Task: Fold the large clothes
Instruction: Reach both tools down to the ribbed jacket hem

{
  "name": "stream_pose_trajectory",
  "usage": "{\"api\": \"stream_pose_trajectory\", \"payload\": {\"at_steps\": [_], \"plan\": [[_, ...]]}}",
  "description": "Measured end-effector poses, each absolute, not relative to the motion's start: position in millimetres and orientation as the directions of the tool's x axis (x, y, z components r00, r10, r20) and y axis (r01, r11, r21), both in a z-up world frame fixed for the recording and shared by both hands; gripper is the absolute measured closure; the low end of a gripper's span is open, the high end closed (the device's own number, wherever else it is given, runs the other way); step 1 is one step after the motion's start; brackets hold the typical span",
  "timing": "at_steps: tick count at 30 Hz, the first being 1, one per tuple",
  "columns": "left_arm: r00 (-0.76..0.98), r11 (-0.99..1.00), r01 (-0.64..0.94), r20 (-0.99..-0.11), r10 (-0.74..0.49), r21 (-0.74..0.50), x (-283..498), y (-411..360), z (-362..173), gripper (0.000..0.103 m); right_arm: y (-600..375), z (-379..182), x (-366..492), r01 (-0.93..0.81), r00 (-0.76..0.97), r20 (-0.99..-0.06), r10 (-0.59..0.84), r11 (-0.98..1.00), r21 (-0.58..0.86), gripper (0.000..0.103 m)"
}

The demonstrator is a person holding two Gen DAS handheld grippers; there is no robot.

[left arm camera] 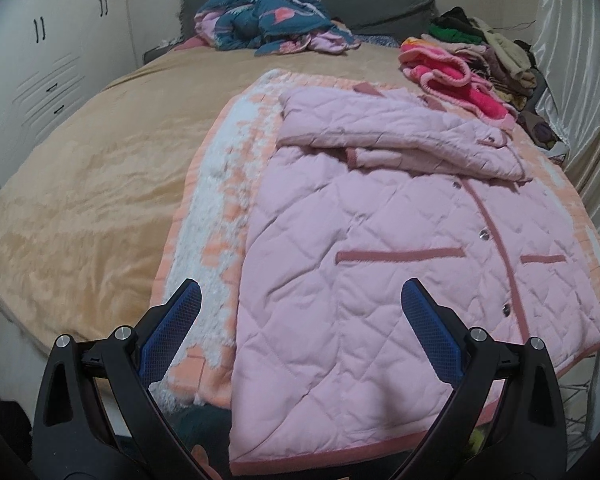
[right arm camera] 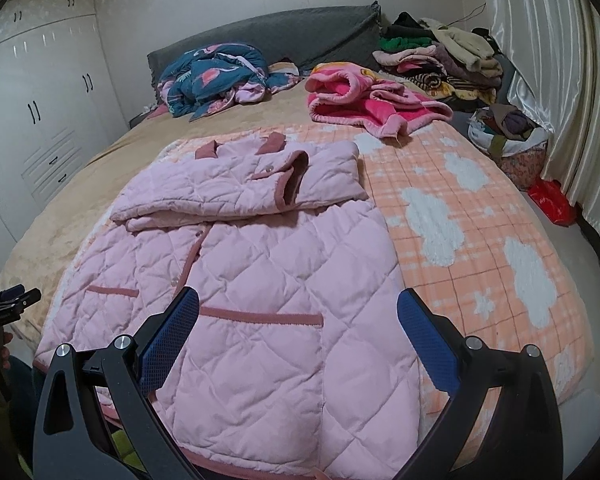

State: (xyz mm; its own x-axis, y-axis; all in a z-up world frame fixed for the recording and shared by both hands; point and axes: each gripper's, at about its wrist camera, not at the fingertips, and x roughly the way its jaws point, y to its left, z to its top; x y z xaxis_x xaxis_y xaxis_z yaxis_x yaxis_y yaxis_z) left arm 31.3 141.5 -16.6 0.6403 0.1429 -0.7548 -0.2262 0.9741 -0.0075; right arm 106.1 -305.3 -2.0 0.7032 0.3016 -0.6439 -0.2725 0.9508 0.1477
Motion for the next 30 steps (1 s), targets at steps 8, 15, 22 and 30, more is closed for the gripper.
{"api": "stream_pose_trajectory", "payload": {"at_steps": [8, 15, 22, 30], "plan": [[0.615, 0.969, -0.248, -0.773, 0.153, -0.006, 24.0, 149.4, -29.6, 0.009, -307.1, -7.3, 102.7, -0.276, 0.696, -0.651, 0.301, 0.95, 0.144, 0.004], [0.612, 0.968, -0.249, -0.776, 0.152, -0.006, 19.0, 151.3, -30.7, 0.009, -306.9, -17.4, 99.4, -0.285, 0.68, -0.667, 0.305, 0.948, 0.144, 0.004], [0.611, 0.97, -0.243, -0.775, 0.161, 0.01, 7.2, 153.4, -34.0, 0.009, -304.4, -26.8, 97.0, -0.297, 0.664, -0.679, 0.313, 0.944, 0.145, 0.004], [0.577, 0.956, -0.293, -0.795, 0.185, 0.009, -1.3, 171.0, -42.8, 0.009, -304.1, -40.9, 97.0, -0.298, 0.634, -0.705, 0.317, 0.942, 0.156, 0.004]]}}
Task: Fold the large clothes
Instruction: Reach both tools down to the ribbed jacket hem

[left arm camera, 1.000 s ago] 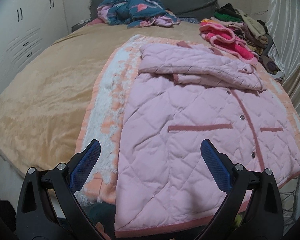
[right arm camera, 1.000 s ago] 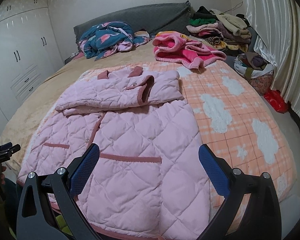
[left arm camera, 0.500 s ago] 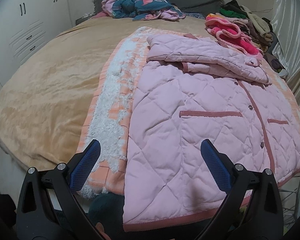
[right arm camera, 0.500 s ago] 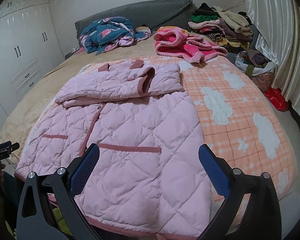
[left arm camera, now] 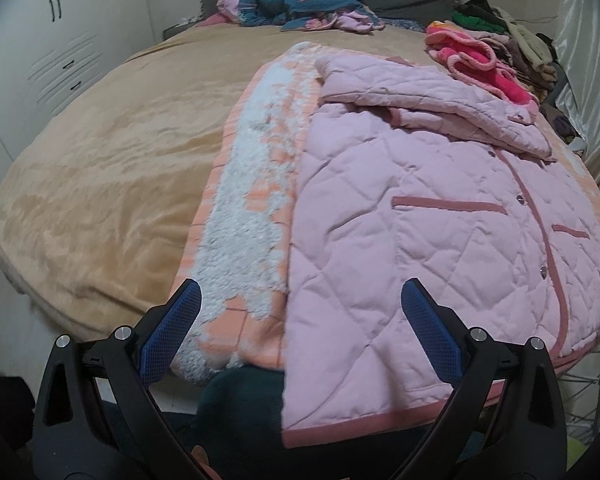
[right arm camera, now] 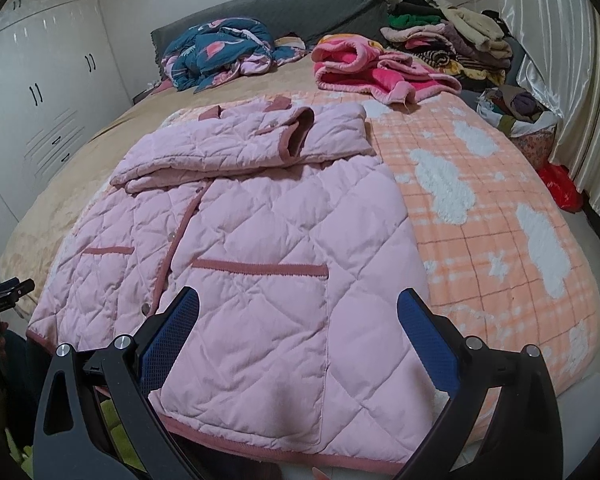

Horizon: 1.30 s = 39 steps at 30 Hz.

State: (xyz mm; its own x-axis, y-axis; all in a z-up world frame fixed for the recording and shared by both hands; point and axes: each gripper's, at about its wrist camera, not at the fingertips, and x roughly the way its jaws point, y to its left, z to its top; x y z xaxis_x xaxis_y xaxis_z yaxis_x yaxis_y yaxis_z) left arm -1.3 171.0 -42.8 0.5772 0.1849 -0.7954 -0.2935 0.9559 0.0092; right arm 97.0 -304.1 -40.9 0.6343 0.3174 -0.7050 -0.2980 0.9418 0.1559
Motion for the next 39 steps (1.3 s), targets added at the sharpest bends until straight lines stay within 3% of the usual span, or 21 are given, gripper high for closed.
{"api": "stream_pose_trajectory", "payload": {"at_steps": [10, 19, 21, 23, 36, 37, 39], "plan": [[0.546, 0.956, -0.293, -0.823, 0.156, -0.014, -11.5, 178.1, -56.3, 0.009, -300.9, -45.1, 95.5, -0.309, 0.617, -0.717, 0.324, 0.938, 0.158, 0.004], [0.54, 0.975, -0.202, -0.841, 0.03, -0.095, -9.4, 160.4, -68.3, 0.01, -310.1, -52.8, 93.1, -0.29, 0.611, -0.727, 0.312, 0.943, 0.161, 0.004], [0.53, 0.972, -0.199, -0.848, -0.001, -0.125, -8.7, 161.7, -74.0, 0.018, -312.8, -55.6, 93.3, -0.282, 0.609, -0.731, 0.308, 0.945, 0.163, 0.004], [0.524, 0.968, -0.196, -0.851, -0.03, -0.154, -7.8, 163.1, -78.9, 0.034, -315.3, -57.5, 93.1, -0.277, 0.609, -0.732, 0.306, 0.947, 0.166, 0.004], [0.481, 0.96, -0.179, -0.87, -0.107, -0.217, -13.9, 160.4, -94.4, 0.044, -337.2, -74.2, 89.9, -0.232, 0.594, -0.756, 0.276, 0.958, 0.167, 0.004], [0.482, 0.96, -0.176, -0.87, -0.107, -0.216, -13.3, 159.6, -93.5, 0.047, -340.8, -77.0, 89.4, -0.225, 0.59, -0.761, 0.268, 0.96, 0.164, 0.004], [0.49, 0.962, -0.173, -0.866, -0.1, -0.209, -13.0, 158.0, -91.2, 0.062, -346.8, -80.6, 87.8, -0.215, 0.585, -0.769, 0.257, 0.964, 0.159, 0.004]]}}
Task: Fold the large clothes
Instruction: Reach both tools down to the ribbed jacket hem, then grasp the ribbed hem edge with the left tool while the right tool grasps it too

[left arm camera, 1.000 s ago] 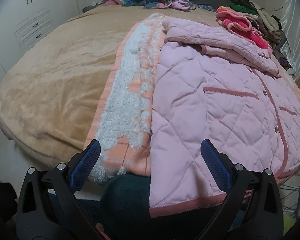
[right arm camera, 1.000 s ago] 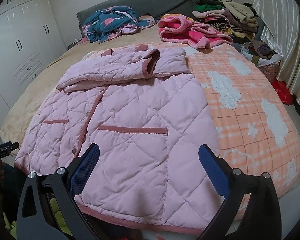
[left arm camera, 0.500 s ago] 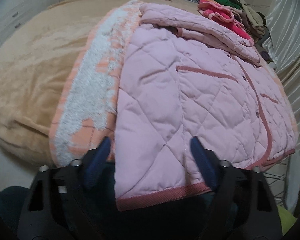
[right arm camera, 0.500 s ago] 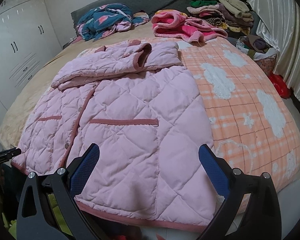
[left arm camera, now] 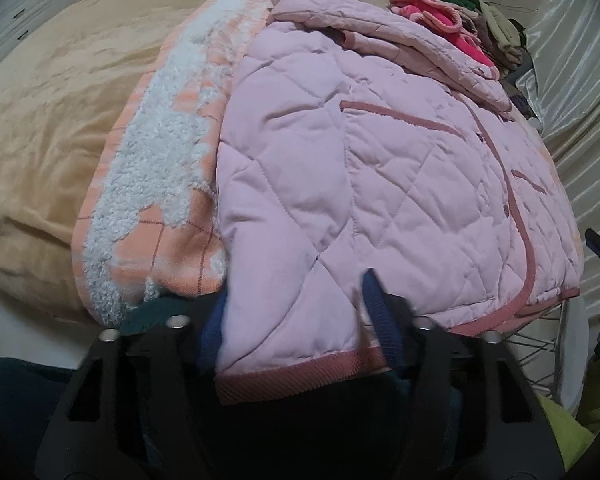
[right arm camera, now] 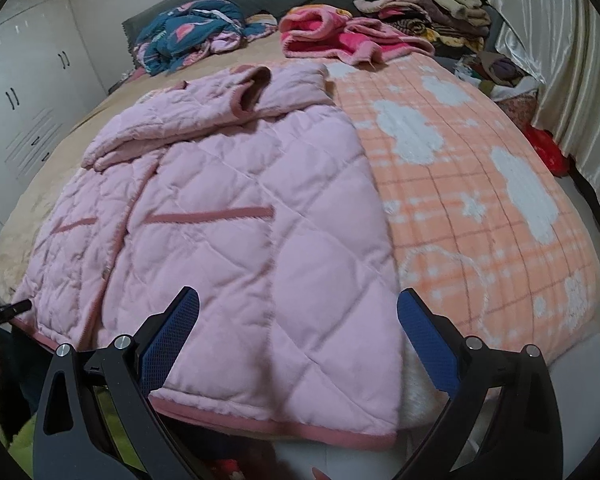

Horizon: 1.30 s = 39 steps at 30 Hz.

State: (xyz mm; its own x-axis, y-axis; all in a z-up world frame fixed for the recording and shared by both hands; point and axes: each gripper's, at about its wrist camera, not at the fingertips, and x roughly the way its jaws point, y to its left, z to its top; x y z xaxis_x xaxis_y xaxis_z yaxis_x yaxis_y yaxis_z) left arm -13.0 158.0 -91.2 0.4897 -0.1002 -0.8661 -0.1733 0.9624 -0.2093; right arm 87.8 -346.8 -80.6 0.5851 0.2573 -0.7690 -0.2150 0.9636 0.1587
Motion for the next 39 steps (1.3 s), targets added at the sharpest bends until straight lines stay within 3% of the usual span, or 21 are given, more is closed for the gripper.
{"api": "stream_pose_trajectory", "payload": {"at_steps": [2, 5, 19, 22, 25, 27, 29, 31, 35, 39], "plan": [[0.498, 0.962, -0.183, -0.863, -0.088, -0.204, -13.3, 158.3, -89.7, 0.082, -354.9, -83.1, 85.1, -0.202, 0.583, -0.774, 0.248, 0.967, 0.158, 0.004], [0.532, 0.968, -0.166, -0.844, -0.075, -0.19, -15.8, 151.3, -78.1, 0.087, -369.3, -88.4, 82.4, -0.179, 0.571, -0.786, 0.238, 0.97, 0.163, 0.004], [0.601, 0.969, -0.144, -0.796, -0.076, -0.201, -19.7, 144.6, -51.3, 0.088, -390.8, -147.4, 69.9, -0.158, 0.394, -0.842, 0.369, 0.93, 0.333, 0.005], [0.595, 0.97, -0.142, -0.8, -0.076, -0.197, -19.8, 144.2, -52.5, 0.088, -388.5, -158.0, 66.1, -0.142, 0.35, -0.812, 0.467, 0.883, 0.447, 0.021], [0.582, 0.971, -0.137, -0.809, -0.082, -0.197, -21.3, 142.4, -56.1, 0.087, -385.2, -166.5, 60.6, -0.117, 0.333, -0.792, 0.511, 0.856, 0.504, 0.025], [0.569, 0.969, -0.138, -0.817, -0.093, -0.206, -22.5, 141.2, -61.3, 0.086, -383.4, -162.1, 56.3, -0.129, 0.349, -0.781, 0.518, 0.852, 0.508, 0.043], [0.56, 0.969, -0.142, -0.824, -0.092, -0.204, -24.3, 140.5, -65.1, 0.084, -384.6, -151.0, 50.4, -0.159, 0.377, -0.747, 0.548, 0.833, 0.53, 0.069], [0.554, 0.965, -0.146, -0.826, -0.101, -0.216, -26.4, 142.5, -67.5, 0.081, -387.4, -137.8, 46.2, -0.181, 0.409, -0.728, 0.549, 0.831, 0.525, 0.083], [0.533, 0.956, -0.149, -0.835, -0.136, -0.251, -28.5, 146.8, -76.0, 0.068, -387.8, -112.2, 42.4, -0.235, 0.461, -0.682, 0.567, 0.82, 0.523, 0.088], [0.521, 0.95, -0.166, -0.841, -0.145, -0.266, -28.0, 150.8, -83.0, 0.067, -387.6, -91.2, 44.3, -0.273, 0.504, -0.634, 0.586, 0.805, 0.527, 0.088]]}}
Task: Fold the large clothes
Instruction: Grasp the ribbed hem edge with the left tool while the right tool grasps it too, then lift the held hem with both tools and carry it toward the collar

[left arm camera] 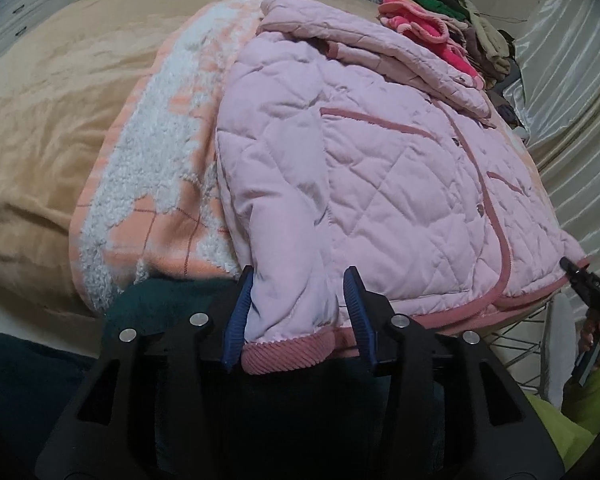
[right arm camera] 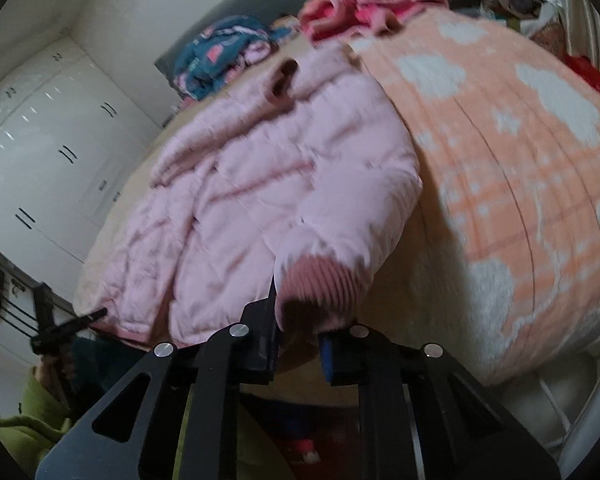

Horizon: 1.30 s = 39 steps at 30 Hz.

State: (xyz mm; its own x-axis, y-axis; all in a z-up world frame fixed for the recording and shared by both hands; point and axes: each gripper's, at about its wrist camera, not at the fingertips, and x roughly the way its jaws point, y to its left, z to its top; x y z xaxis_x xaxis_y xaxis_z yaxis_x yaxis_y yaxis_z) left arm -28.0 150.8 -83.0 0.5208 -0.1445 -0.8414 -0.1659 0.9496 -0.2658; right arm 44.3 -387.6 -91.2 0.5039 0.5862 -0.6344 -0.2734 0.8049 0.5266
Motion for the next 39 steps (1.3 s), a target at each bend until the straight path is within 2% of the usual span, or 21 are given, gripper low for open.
{"api": "stream_pose_trajectory", "payload": {"at_steps": [1, 2, 5, 21, 39], "plan": [[0.521, 0.949, -0.171, -0.842, -0.14, -0.264, -27.4, 151.4, -84.7, 0.072, -386.9, -85.2, 46.6, -0.282, 0.515, -0.623, 0.589, 0.803, 0.525, 0.088], [0.524, 0.95, -0.179, -0.842, -0.126, -0.254, -27.5, 151.4, -85.2, 0.085, -386.0, -79.3, 48.6, -0.29, 0.523, -0.615, 0.59, 0.802, 0.522, 0.089], [0.551, 0.944, -0.188, -0.825, -0.126, -0.269, -29.4, 153.8, -79.4, 0.091, -387.1, -72.7, 51.3, -0.302, 0.533, -0.605, 0.591, 0.801, 0.516, 0.089], [0.713, 0.965, -0.142, -0.699, -0.054, -0.219, -19.2, 145.6, -0.4, 0.092, -389.1, -40.5, 68.2, -0.322, 0.606, -0.521, 0.601, 0.784, 0.531, 0.09], [0.771, 0.979, -0.127, -0.637, -0.005, -0.161, 10.2, 133.6, 46.0, 0.092, -388.3, -14.8, 89.0, -0.331, 0.657, -0.454, 0.602, 0.771, 0.543, 0.09]]}}
